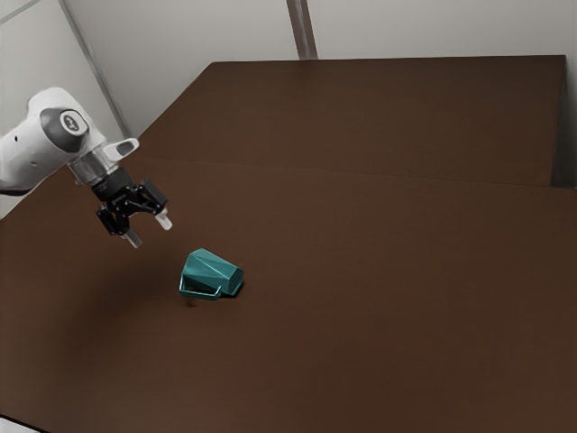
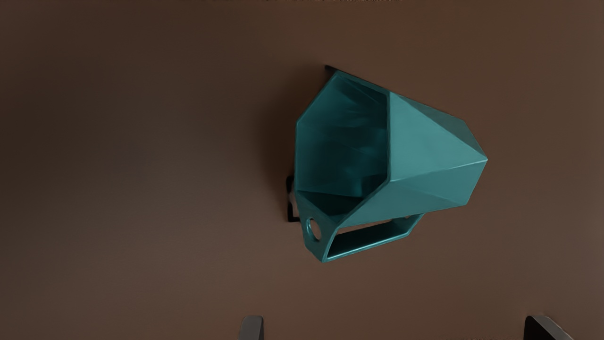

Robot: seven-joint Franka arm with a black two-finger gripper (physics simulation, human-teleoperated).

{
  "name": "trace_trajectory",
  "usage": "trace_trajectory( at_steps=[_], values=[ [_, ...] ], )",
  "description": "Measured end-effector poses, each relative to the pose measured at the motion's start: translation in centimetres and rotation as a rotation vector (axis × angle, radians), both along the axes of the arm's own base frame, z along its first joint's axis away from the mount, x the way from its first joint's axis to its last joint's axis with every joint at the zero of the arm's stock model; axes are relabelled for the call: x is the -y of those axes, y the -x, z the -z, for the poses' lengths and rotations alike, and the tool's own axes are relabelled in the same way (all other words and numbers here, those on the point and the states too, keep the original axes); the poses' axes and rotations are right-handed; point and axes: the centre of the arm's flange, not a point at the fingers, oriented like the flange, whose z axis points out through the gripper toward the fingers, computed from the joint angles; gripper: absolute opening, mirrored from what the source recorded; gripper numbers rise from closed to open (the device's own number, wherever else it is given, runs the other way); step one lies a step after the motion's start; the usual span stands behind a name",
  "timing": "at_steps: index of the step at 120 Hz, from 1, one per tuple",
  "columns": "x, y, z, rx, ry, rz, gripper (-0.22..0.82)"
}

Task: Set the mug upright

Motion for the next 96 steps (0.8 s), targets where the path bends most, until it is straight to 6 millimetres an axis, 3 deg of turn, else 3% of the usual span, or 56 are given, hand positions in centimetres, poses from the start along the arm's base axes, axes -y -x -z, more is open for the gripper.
trace_trajectory(
  at_steps=[13, 47, 82, 96],
  values=[
    [-1.6, 0.0, 2.2, 0.048, 0.086, 0.03, 0.6],
    [-1.5, -1.2, 6.9, 0.181, 0.27, 0.107, 0.6],
    [0.6, -2.3, 9.9, 0.272, 0.388, 0.166, 0.6],
    [1.6, -1.6, 11.0, 0.277, 0.431, 0.189, 0.6]
  ],
)
